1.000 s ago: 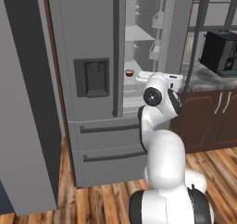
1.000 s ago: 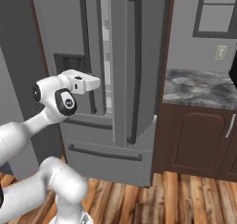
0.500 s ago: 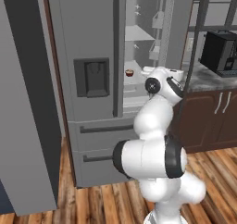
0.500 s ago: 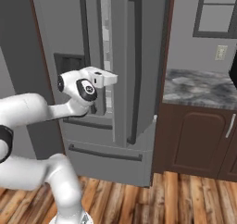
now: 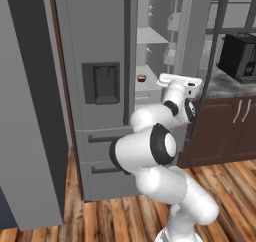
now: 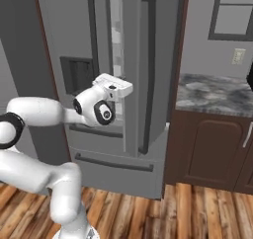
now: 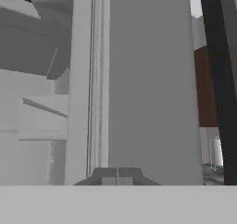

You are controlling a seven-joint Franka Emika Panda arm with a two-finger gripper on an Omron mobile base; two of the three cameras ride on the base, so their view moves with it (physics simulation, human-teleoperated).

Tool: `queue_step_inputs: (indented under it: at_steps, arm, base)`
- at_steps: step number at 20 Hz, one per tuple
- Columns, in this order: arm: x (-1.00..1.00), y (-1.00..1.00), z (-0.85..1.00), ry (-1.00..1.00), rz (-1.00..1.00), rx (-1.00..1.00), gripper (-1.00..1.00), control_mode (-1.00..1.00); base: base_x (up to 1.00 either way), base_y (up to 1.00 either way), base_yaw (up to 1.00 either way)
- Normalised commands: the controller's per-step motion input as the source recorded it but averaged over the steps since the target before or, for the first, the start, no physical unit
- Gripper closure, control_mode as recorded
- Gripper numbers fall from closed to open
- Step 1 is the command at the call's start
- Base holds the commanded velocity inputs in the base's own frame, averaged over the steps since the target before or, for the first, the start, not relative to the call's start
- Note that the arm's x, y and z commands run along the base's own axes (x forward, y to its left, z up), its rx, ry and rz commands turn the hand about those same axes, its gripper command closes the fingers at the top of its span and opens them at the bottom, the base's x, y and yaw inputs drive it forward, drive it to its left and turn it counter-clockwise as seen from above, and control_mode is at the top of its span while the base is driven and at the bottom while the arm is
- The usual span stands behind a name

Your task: Take the cupcakes from the fridge and place them on the empty tray on the dining counter.

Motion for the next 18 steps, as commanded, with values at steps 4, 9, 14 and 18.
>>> queue_step_inputs:
  at_steps: [4,9,14,18]
  arm:
    - [-0.43,-1.00,0.00,0.13,-0.27,0.27,1.00,-1.00]
    - [-0.46,-1.00,0.00,0.30,-0.23,0.30,1.00,-1.00]
    - [-0.27,-1.00,0.00,0.20,-0.06,0.32,1.00,-1.00]
    - [-0.58,-1.00,0.07,0.03,0.00,0.36,1.00,-1.00]
  base:
    - [0.00,0.00,0.00]
    - [0.00,0.00,0.00]
    - [0.00,0.00,0.00]
    - [0.00,0.00,0.00]
